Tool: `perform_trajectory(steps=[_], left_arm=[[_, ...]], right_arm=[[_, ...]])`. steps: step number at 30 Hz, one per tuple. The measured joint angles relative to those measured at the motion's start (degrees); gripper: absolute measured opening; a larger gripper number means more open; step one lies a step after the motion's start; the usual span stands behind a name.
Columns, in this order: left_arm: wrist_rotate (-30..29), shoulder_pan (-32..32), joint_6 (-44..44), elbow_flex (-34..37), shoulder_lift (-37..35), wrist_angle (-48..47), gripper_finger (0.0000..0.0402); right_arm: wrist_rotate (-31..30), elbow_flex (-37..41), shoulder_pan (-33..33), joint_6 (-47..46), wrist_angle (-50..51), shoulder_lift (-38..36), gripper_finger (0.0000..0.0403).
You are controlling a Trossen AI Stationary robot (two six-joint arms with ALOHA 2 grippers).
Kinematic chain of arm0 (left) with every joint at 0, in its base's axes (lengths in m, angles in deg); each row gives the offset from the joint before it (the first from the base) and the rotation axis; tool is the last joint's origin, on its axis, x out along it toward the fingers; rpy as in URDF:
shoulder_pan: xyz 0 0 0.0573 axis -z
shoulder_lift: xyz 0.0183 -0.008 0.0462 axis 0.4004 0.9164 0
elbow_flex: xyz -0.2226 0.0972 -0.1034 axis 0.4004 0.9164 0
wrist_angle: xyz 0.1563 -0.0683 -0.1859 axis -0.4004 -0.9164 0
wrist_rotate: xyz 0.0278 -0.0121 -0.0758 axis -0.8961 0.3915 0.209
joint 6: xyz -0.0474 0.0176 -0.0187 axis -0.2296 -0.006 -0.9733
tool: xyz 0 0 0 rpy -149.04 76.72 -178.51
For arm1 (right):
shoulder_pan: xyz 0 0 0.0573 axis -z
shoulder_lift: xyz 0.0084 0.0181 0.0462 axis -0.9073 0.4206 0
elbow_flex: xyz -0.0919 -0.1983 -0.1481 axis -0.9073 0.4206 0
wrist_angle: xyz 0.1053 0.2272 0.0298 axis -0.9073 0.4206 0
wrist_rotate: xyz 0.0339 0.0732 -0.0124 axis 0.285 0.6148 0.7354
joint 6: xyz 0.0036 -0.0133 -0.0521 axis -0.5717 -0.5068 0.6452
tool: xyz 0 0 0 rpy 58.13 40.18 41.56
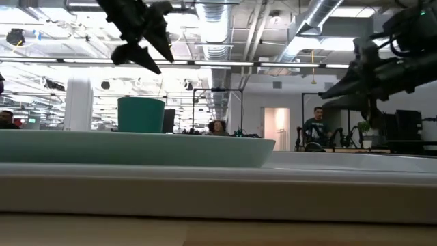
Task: Pick and place plate/cup/fork/spoon on tray
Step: Put the orange fork on the gray tray to the right of the green plate
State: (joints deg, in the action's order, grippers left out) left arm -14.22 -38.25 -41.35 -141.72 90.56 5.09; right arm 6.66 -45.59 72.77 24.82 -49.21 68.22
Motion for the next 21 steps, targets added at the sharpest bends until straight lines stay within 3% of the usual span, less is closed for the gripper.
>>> perform_trajectory(steps=[5, 11, 18, 21], left_arm=[[1.0, -3.2, 2.9, -0.6, 2.1, 0.3, 0.0223], [0.9, -5.1, 3.6, -0.6, 1.4, 0.3, 0.0223], [1.1, -5.1, 4.2, -0.6, 1.4, 0.3, 0.0223], [3.8, -5.0, 4.2, -0.6, 1.3, 0.3, 0.0223]], right_arm=[[-2.6, -6.8, 0.0, 4.0, 0.3, 7.9, 0.0129], [-8.6, -22.2, 1.6, 10.2, 13.4, 20.6, 0.0129], [-8.5, -37.3, 6.8, 13.9, 19.8, 39.9, 0.0129], [-6.7, -43.5, 8.0, 15.9, 21.4, 48.1, 0.0129]])
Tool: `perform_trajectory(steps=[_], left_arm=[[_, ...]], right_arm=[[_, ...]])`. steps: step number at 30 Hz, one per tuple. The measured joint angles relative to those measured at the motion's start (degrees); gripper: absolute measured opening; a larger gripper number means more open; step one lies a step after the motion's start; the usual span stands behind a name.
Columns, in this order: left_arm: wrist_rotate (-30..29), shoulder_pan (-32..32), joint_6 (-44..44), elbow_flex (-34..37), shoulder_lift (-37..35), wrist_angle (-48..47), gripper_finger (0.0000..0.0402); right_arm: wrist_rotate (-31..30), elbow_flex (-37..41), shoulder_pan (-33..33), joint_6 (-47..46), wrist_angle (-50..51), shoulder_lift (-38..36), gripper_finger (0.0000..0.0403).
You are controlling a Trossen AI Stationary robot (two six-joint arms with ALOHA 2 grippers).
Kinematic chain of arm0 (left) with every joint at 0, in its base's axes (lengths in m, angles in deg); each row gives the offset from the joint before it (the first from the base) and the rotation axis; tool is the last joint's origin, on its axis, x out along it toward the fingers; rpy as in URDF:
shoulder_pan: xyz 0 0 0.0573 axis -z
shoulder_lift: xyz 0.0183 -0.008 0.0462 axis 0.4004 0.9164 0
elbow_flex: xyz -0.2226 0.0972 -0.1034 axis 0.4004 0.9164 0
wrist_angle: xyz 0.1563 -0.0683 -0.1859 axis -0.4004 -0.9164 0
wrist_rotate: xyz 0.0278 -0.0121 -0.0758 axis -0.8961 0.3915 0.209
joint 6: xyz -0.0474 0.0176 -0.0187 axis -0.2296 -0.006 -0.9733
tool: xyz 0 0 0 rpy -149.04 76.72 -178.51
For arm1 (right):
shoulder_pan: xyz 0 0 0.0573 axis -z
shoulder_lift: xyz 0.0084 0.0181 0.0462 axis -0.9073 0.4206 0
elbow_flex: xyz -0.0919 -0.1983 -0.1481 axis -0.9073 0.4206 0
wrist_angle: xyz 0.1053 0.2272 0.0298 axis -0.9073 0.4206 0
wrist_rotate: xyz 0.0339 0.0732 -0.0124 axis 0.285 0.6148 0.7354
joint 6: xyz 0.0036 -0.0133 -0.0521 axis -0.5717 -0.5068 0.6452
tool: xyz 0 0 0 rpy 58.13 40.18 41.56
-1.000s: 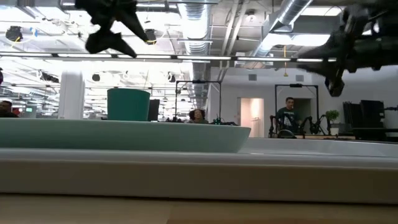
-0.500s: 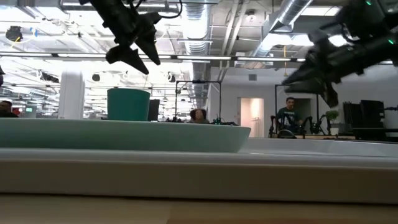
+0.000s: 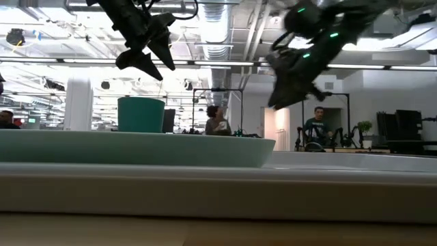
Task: Pick and place plate/cup/fork/spoon on tray
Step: Put the orange fork on the gray tray to the right of the green plate
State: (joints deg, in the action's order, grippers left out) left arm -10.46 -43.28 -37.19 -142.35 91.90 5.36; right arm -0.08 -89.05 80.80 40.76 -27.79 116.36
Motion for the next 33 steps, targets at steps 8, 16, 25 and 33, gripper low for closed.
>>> perform_trajectory(steps=[8, 16, 25, 33], left_arm=[[2.6, 0.0, 1.2, 0.0, 0.0, 0.0, 0.0223], [2.6, 0.0, 3.1, 0.0, 0.0, 0.0, 0.0223], [2.5, 0.0, 4.6, 0.0, 0.0, 0.0, 0.0223], [2.0, 0.0, 5.0, 0.0, 0.0, 0.1, 0.0223]], right_arm=[[1.4, -18.2, 1.5, 2.9, 6.5, 19.3, 0.0129], [1.7, -33.1, 1.8, 3.9, 16.9, 32.5, 0.0129], [2.9, -42.1, 2.2, 3.3, 24.5, 41.3, 0.0129], [5.9, -43.9, 2.5, 2.0, 25.2, 44.9, 0.0115]])
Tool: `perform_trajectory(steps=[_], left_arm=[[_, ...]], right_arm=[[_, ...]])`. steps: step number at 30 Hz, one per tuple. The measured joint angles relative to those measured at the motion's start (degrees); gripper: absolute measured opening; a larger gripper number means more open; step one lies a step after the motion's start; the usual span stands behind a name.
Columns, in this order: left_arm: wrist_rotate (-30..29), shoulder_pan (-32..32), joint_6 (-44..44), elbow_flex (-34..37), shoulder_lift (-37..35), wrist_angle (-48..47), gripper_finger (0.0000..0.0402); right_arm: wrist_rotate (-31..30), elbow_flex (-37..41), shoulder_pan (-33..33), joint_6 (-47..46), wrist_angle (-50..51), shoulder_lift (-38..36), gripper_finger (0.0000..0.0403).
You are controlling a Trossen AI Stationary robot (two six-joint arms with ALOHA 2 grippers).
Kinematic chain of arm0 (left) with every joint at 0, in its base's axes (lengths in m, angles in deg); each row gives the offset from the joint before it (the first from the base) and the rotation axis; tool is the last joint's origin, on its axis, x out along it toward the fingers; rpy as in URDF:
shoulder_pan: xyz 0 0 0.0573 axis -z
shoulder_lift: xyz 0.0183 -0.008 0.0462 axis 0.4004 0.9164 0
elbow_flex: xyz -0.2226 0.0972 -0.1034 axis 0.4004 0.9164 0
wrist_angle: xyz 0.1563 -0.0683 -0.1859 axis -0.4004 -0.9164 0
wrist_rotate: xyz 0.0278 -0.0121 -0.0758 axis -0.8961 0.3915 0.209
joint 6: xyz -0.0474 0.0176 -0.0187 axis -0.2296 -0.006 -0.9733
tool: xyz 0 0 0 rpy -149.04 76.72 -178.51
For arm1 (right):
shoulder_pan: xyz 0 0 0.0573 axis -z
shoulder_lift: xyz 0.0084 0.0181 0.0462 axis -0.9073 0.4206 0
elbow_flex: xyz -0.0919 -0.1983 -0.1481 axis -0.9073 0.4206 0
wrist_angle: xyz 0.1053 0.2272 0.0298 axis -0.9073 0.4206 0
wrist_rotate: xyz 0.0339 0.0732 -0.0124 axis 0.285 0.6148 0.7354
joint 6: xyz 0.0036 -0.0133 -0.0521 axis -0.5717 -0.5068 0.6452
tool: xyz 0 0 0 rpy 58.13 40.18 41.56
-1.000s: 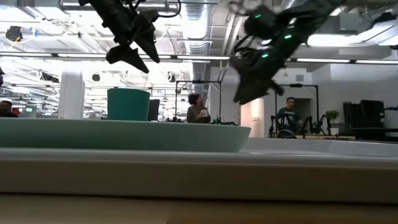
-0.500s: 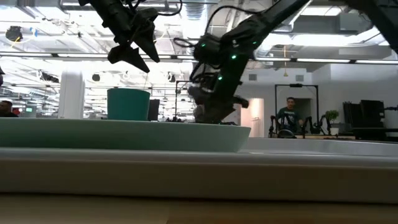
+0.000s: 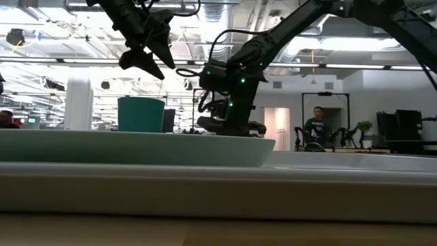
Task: Pick and place plate/cup/fork/spoon on tray
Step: Put the orange fork on the gray tray to the right of the green plate
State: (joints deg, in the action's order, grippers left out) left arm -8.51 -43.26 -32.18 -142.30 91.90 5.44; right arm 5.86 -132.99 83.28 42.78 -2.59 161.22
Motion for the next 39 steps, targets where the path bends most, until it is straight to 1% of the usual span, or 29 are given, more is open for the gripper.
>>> perform_trajectory(steps=[3, 8, 10, 14, 18, 22, 26, 31, 34, 39], left_arm=[[-0.1, 0.0, 0.0, 0.0, 0.0, 0.1, 0.0223], [-0.6, 0.0, 0.0, 0.0, 0.0, 0.2, 0.0223], [-0.8, 0.0, 0.0, 0.0, 0.0, 0.2, 0.0223], [-0.8, 0.0, 0.0, 0.0, 0.0, 0.2, 0.0223], [-0.8, 0.0, 0.0, 0.0, 0.0, 0.2, 0.0223], [-0.9, 0.0, 0.0, 0.0, 0.0, 0.2, 0.0223], [-0.9, 0.0, 0.6, 0.0, 0.0, 0.2, 0.0223], [-0.8, 0.1, 1.0, 0.0, 0.0, 2.0, 0.0223], [0.0, 0.5, 1.2, 0.0, 0.0, 6.0, 0.0223], [5.1, 1.8, 4.3, 0.0, 0.0, 16.8, 0.0223]], right_arm=[[0.5, -0.1, 0.0, -0.4, 1.1, 0.3, 0.0091], [0.9, 0.0, -0.2, -0.6, 1.4, -0.2, 0.0022], [1.0, 0.1, -0.2, -0.9, 1.3, -0.5, 0.0016], [2.1, 0.3, 0.0, -1.7, 1.9, -1.6, 0.0023], [2.8, 0.5, -0.2, -0.6, 2.1, -4.5, 0.0013], [5.9, 0.4, 0.0, 1.0, 2.4, -8.4, 0.0002], [7.6, 0.3, 0.0, 3.7, 5.9, -13.9, 0.0001], [10.5, 0.3, 0.4, 6.1, 11.8, -22.6, 0.0001], [10.7, 0.3, 0.2, 6.6, 13.6, -29.0, 0.0001], [10.4, 0.3, -1.6, 6.4, 15.0, -41.8, 0.0001]])
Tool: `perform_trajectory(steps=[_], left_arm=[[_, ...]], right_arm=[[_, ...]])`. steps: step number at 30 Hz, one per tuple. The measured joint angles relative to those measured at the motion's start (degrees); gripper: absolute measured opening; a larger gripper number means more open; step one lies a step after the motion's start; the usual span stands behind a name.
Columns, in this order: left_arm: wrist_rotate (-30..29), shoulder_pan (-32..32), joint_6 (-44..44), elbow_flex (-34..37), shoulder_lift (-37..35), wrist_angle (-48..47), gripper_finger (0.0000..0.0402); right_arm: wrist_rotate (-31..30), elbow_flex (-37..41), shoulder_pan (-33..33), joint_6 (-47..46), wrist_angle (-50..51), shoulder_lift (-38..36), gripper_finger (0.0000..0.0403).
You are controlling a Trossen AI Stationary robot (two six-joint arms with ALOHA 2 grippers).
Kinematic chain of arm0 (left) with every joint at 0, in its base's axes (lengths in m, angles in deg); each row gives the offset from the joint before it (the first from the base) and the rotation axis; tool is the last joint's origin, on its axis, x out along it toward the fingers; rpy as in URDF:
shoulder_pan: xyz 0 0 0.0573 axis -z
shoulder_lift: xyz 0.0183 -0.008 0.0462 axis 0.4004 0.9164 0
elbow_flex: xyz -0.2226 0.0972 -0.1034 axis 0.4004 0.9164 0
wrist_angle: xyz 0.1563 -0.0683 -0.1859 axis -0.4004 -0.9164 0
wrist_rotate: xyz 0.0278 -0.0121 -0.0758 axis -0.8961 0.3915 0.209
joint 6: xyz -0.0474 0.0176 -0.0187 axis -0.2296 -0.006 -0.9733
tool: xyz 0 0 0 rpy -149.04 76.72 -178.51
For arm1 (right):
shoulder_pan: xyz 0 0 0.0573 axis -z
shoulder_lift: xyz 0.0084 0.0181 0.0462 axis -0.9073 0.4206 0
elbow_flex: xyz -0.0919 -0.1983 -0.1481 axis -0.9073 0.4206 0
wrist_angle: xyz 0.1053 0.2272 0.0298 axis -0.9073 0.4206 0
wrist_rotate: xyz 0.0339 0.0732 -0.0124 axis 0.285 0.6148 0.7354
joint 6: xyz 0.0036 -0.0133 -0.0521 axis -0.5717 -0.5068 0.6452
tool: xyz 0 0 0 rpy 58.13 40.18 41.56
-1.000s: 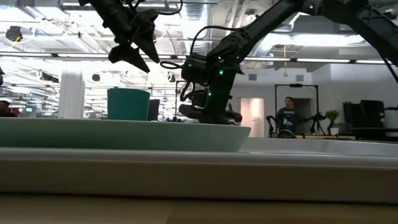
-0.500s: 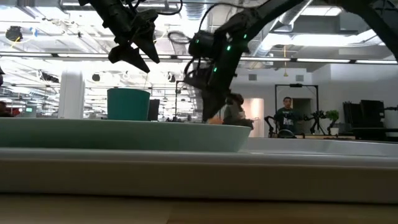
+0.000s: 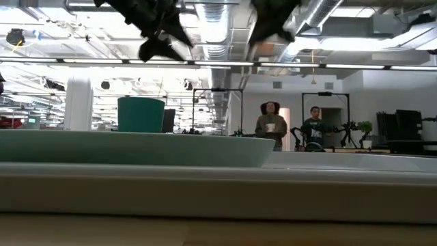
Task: Pick and place plate/cup/fork/spoon on tray
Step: Put the orange fork on the gray tray to the right of the green plate
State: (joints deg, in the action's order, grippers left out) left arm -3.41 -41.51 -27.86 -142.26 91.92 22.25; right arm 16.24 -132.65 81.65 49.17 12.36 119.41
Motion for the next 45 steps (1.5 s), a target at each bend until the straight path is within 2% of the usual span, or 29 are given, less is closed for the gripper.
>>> perform_trajectory(steps=[5, 9, 11, 14, 17, 21, 25, 29, 34, 45], left_arm=[[3.7, 2.0, 3.4, 0.0, 0.4, 18.8, 0.0223], [15.7, 2.4, 2.6, -0.1, 2.3, 33.2, 0.0223], [18.7, 2.1, -0.1, -0.1, 3.4, 34.3, 0.0223], [19.0, 1.9, -0.7, -0.3, 5.1, 32.2, 0.0223], [19.3, 2.6, -0.9, -0.4, 7.4, 31.9, 0.0223], [20.1, 4.4, -1.6, -0.4, 11.5, 36.4, 0.0223], [22.6, 6.1, -1.7, -0.4, 15.1, 46.5, 0.0223], [22.5, 7.6, -1.8, -0.4, 16.5, 55.5, 0.0223], [16.6, 8.6, 0.5, -0.4, 16.5, 56.4, 0.0223], [16.6, 8.2, 0.6, -0.4, 16.6, 56.7, 0.0223]], right_arm=[[-8.1, 0.2, -6.6, -3.0, -0.5, -14.1, 0.0001], [-17.9, 4.7, -18.2, -8.0, -0.9, -21.5, 0.0001], [-24.2, 8.7, -24.6, -12.4, -0.9, -23.9, 0.0001], [-33.6, 16.1, -33.1, -20.8, -2.0, -25.7, 0.0001], [-39.1, 24.1, -39.4, -26.6, -8.9, -25.5, 0.0002], [-41.9, 32.8, -43.7, -25.0, -27.5, -23.1, 0.0001], [-44.4, 38.7, -45.0, -19.6, -45.2, -20.0, 0.0002], [-45.0, 41.5, -45.1, -15.3, -56.1, -18.4, 0.0001], [-43.6, 43.8, -45.1, -12.7, -63.3, -18.4, 0.0003], [-41.9, 44.0, -44.7, -14.6, -65.0, -15.2, 0.0004]])
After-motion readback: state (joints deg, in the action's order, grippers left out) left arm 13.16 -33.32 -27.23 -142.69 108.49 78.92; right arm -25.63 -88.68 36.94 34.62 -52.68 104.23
